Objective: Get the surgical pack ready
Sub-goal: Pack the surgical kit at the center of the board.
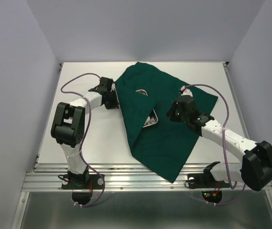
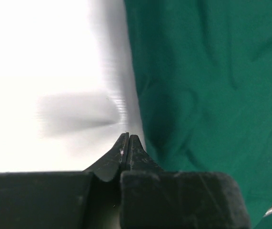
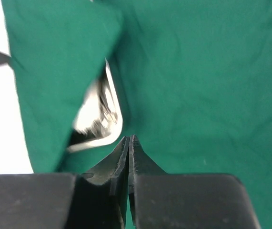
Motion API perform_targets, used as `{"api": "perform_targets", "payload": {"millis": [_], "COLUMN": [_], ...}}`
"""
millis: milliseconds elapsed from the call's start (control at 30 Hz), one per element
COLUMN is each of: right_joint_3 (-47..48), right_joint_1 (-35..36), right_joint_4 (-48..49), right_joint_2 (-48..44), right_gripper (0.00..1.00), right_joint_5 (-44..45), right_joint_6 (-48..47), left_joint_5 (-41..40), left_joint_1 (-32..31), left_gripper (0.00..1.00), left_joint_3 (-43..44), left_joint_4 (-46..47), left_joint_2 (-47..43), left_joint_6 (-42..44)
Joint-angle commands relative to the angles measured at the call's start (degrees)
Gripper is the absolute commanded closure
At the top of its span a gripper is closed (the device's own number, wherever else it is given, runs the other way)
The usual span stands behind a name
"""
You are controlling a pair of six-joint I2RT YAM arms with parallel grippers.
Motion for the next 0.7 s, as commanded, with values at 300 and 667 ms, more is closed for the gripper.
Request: {"api": "perform_targets", "payload": {"millis": [300,667], "right_joint_3": [3.13,22.38], "right_joint_1": [0.62,-3.16], "right_joint_4": [1.34,-0.85], "right_joint_2": [14.68,29.81], "right_gripper": [0.97,0.99], "right_joint_5": [-2.21,-3.62], "right_joint_6": [-0.32,-5.77], "left_joint_5": [-0.60,-2.18], "left_joint_1": [-1.94,-2.39], "left_gripper": [1.00,1.00], "left_joint_3": [2.33,7.96], "left_joint_4": [-0.03,-2.58], "left_joint_2": [3.23,5.43], "left_joint_6": [-0.23,1.26]}}
